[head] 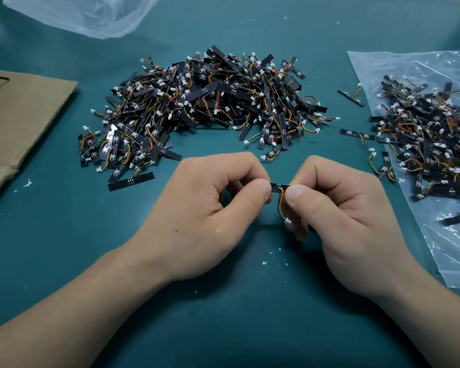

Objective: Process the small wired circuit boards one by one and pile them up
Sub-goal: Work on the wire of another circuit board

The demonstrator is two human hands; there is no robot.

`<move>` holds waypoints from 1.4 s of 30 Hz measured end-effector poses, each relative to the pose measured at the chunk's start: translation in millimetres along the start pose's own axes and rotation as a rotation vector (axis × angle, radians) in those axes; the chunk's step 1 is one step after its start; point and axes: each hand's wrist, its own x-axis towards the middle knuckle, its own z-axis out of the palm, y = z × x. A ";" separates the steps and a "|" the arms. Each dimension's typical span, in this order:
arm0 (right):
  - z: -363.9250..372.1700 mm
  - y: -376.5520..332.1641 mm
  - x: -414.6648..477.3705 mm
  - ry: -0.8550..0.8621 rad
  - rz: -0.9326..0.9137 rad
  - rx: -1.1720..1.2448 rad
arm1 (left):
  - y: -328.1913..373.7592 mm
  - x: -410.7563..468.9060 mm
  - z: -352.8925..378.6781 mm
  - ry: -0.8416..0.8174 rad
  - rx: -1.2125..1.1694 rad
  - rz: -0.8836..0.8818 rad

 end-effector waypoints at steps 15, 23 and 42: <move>-1.3 0.7 -1.7 -0.130 -0.051 -0.112 | -0.7 -1.4 -0.9 -0.033 0.001 0.038; -2.9 5.7 3.8 0.312 -0.066 0.173 | -5.3 1.2 0.7 0.232 0.217 -0.014; 2.0 10.3 0.6 0.229 0.001 -0.092 | -6.6 1.7 3.3 0.295 0.262 -0.007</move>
